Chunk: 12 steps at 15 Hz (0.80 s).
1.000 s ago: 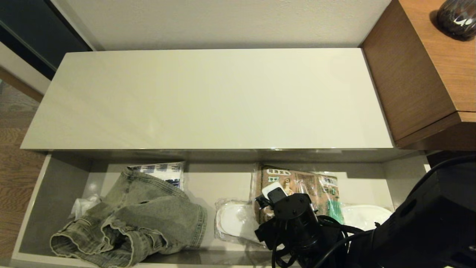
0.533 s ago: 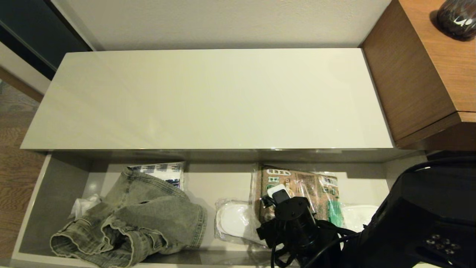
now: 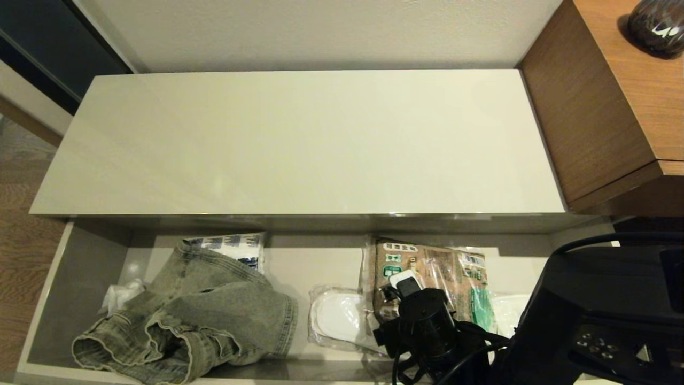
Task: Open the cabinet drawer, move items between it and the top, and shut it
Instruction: Take out the solid drinks from the drawer
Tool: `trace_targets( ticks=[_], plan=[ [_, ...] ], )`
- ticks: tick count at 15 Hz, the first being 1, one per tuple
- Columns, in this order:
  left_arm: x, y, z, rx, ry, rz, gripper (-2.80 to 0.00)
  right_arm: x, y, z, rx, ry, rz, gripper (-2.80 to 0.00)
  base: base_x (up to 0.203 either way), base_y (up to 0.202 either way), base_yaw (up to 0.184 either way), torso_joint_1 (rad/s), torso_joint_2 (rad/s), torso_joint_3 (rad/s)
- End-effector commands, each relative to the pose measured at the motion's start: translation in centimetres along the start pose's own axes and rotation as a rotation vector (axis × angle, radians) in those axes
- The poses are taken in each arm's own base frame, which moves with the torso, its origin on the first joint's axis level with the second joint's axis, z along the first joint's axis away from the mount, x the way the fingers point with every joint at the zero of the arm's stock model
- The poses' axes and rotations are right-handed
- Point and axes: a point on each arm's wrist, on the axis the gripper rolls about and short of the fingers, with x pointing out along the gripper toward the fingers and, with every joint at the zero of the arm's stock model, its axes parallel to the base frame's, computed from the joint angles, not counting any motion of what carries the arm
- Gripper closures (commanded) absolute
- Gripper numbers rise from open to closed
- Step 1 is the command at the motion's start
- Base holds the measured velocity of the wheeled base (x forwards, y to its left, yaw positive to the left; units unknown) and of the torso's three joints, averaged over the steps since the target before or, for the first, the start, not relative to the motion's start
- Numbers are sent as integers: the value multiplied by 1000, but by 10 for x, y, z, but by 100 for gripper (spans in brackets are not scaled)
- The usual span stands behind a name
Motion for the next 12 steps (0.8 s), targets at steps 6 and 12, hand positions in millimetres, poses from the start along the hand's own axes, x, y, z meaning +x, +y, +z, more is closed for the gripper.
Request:
trace_targets(
  ticks=[6,12],
  plan=[
    [0,0,0,1,2,0,0,14,1,-15,25,-5,-56,-280,0,0,0,0,0,0],
    [0,0,0,1,2,0,0,15,2,-17,21,-2,-61,-280,0,0,0,0,0,0]
  ],
)
